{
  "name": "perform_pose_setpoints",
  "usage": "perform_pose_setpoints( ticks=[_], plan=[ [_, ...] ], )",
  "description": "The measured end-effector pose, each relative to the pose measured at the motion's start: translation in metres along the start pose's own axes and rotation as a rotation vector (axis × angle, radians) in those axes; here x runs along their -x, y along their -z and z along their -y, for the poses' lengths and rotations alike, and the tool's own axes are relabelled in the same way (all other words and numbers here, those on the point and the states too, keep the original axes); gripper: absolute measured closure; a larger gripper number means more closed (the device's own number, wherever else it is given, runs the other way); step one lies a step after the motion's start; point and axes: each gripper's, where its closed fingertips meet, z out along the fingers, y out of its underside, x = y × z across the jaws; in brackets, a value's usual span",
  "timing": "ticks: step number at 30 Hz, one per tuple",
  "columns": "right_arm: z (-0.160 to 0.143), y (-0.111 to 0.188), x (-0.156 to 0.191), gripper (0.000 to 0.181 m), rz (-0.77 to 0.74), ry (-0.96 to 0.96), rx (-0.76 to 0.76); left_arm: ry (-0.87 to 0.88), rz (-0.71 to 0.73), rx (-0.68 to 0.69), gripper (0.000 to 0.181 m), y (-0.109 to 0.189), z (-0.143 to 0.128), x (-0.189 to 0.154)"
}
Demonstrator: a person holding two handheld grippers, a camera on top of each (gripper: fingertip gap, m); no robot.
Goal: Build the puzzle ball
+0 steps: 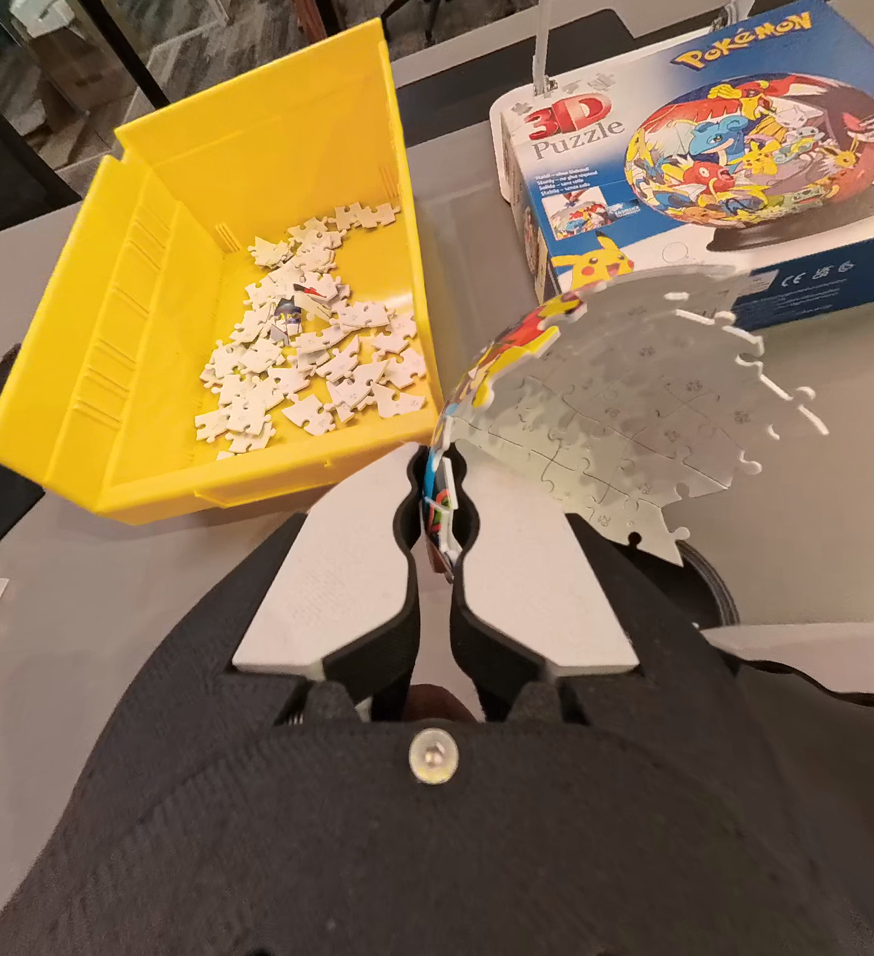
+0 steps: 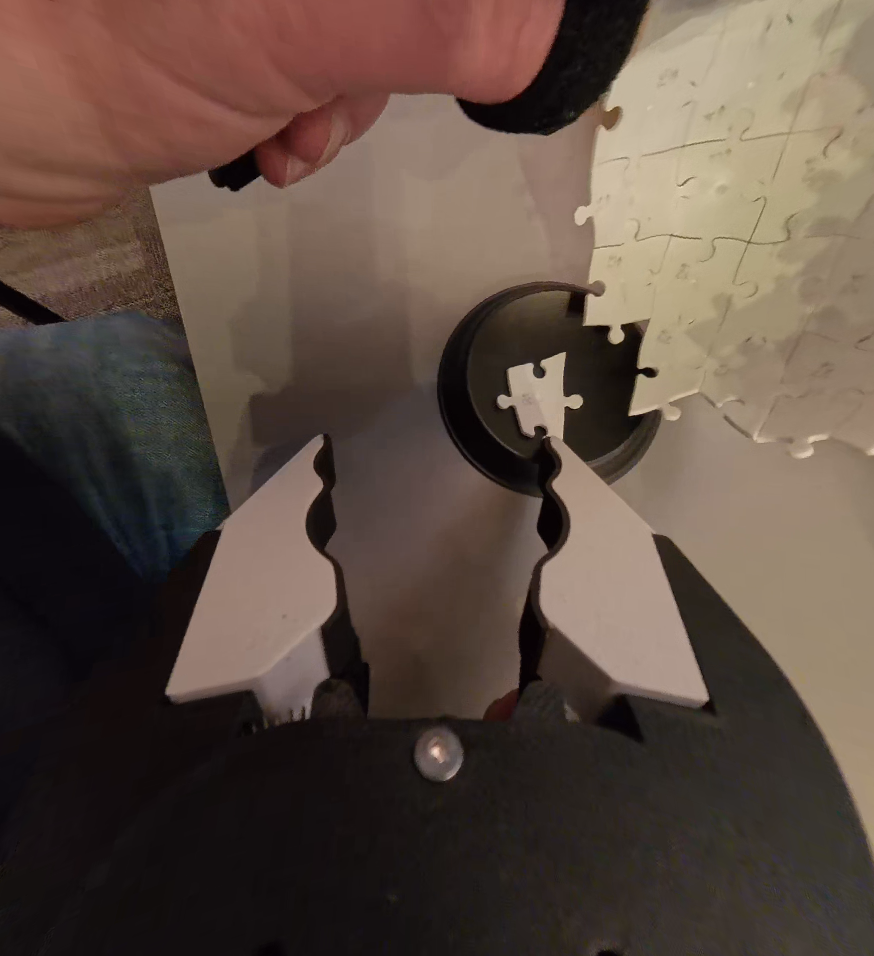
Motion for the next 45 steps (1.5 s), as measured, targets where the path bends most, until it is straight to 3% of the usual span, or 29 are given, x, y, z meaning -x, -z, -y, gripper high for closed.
perform_pose_setpoints(
  ticks=[5,12,23,32,37,45],
  plan=[
    [0.010,0.007,0.003,0.108,-0.039,0.079,-0.051,0.000,0.010,0.008,0.174,0.015,-0.008,0.001],
    [0.000,0.014,-0.001,0.116,-0.024,0.275,-0.037,0.024,0.035,0.010,0.174,0.020,-0.015,-0.003],
    [0.004,0.004,-0.014,0.113,-0.007,0.396,-0.047,-0.018,0.081,0.009,0.174,0.021,-0.020,-0.007],
    [0.002,-0.002,-0.008,0.116,0.036,0.347,-0.025,-0.003,0.076,0.008,0.174,0.021,-0.020,-0.011],
    [-0.002,0.000,-0.004,0.119,0.056,0.216,0.002,0.001,0.071,0.013,0.174,0.020,-0.022,-0.013],
    [-0.001,-0.003,0.006,0.108,0.072,0.140,-0.021,-0.001,0.074,0.011,0.174,0.020,-0.021,-0.013]
  ],
)
